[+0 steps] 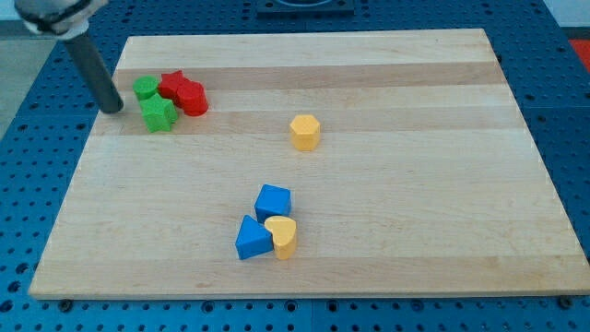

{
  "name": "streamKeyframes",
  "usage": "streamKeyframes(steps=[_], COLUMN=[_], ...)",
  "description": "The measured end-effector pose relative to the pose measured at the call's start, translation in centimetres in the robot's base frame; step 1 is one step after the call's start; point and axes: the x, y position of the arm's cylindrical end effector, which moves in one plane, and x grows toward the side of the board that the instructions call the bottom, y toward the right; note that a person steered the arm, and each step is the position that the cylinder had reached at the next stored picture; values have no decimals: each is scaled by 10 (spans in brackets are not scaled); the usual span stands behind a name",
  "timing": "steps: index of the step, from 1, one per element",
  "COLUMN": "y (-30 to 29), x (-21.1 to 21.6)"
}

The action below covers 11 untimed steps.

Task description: Push the green circle towards the top of the red star

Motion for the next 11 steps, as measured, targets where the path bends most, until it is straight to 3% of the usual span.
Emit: streamKeyframes(steps=[4,11], y=[11,182], x=[-4,-60])
